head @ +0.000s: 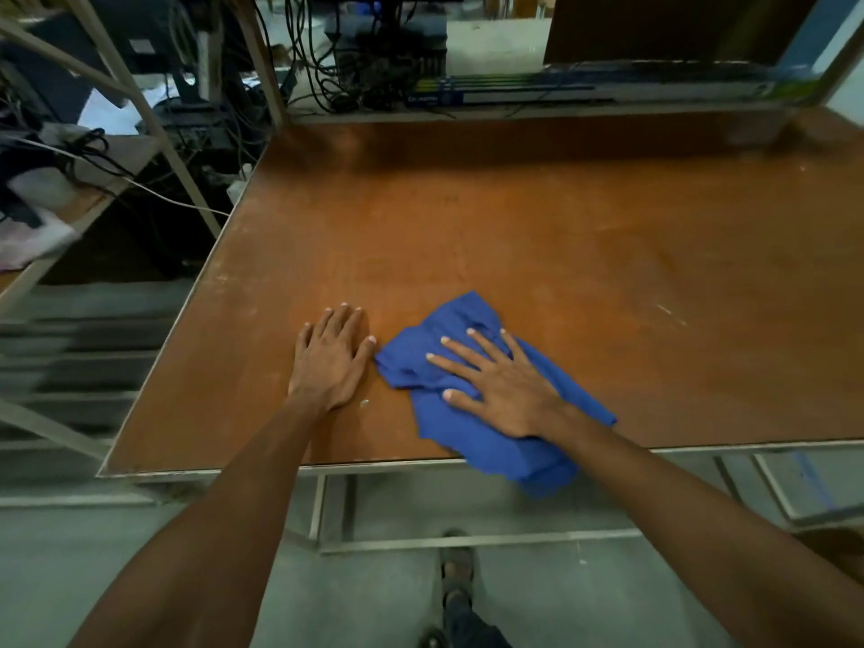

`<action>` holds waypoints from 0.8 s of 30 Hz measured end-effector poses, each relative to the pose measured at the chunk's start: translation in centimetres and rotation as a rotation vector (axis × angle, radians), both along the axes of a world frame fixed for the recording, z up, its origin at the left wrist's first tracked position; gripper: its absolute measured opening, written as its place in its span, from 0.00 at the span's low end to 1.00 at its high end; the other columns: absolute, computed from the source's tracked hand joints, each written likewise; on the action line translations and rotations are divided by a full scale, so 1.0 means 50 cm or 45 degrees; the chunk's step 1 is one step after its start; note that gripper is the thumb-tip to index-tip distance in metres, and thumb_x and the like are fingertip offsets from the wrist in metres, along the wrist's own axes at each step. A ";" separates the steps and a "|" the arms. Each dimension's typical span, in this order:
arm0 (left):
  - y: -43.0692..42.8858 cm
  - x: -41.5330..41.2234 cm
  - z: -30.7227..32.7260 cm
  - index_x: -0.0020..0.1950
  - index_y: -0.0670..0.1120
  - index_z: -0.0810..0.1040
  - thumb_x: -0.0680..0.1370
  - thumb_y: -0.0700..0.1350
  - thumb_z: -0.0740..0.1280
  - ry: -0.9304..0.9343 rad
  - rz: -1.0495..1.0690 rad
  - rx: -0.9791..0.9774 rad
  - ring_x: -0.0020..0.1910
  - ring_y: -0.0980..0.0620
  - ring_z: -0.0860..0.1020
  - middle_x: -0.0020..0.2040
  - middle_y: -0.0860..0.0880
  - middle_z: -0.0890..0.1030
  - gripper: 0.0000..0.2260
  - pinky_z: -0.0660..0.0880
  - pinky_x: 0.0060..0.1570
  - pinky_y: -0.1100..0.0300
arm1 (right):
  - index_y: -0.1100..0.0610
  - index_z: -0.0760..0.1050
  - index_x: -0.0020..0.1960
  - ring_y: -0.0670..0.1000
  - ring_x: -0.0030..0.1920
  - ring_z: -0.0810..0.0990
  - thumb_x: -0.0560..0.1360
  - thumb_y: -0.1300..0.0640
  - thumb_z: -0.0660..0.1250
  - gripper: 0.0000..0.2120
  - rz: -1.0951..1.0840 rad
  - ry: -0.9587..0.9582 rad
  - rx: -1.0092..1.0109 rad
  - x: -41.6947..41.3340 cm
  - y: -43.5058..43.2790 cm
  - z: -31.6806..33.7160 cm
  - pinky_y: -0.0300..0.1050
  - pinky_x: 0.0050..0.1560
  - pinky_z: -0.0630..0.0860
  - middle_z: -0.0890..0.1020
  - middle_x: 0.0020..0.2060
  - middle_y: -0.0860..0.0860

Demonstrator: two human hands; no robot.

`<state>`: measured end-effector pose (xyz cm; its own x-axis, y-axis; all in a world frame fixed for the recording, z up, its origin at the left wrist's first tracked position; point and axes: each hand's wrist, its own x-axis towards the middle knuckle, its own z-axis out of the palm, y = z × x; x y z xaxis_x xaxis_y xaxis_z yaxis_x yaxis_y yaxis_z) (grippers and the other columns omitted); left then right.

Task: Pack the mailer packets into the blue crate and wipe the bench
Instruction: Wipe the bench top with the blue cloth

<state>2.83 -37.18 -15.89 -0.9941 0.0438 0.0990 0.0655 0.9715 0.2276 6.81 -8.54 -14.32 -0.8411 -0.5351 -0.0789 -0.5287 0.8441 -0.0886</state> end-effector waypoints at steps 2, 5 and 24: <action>-0.001 0.004 0.001 0.79 0.53 0.60 0.81 0.63 0.48 -0.004 -0.011 -0.021 0.79 0.48 0.55 0.79 0.50 0.60 0.28 0.52 0.75 0.45 | 0.31 0.40 0.76 0.50 0.79 0.43 0.76 0.29 0.39 0.30 -0.186 0.032 -0.009 -0.010 0.064 0.002 0.63 0.76 0.40 0.47 0.79 0.38; 0.000 0.008 0.005 0.79 0.52 0.59 0.82 0.63 0.46 -0.024 -0.014 -0.012 0.79 0.48 0.54 0.80 0.49 0.59 0.28 0.50 0.77 0.44 | 0.32 0.39 0.76 0.53 0.80 0.43 0.72 0.27 0.34 0.33 -0.553 -0.009 -0.025 -0.006 0.147 0.007 0.66 0.76 0.40 0.45 0.79 0.39; 0.289 -0.119 0.019 0.78 0.50 0.61 0.79 0.65 0.44 0.032 -0.292 -0.007 0.78 0.49 0.57 0.79 0.49 0.61 0.32 0.52 0.75 0.45 | 0.29 0.41 0.75 0.52 0.80 0.43 0.77 0.30 0.38 0.27 -0.533 0.008 -0.080 -0.119 0.294 0.000 0.67 0.75 0.40 0.47 0.78 0.36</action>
<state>-3.09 -22.74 -14.96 -0.9553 0.2692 0.1225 0.2905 0.9317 0.2180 0.87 6.15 -14.33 -0.9872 -0.1508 -0.0515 -0.1420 0.9792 -0.1446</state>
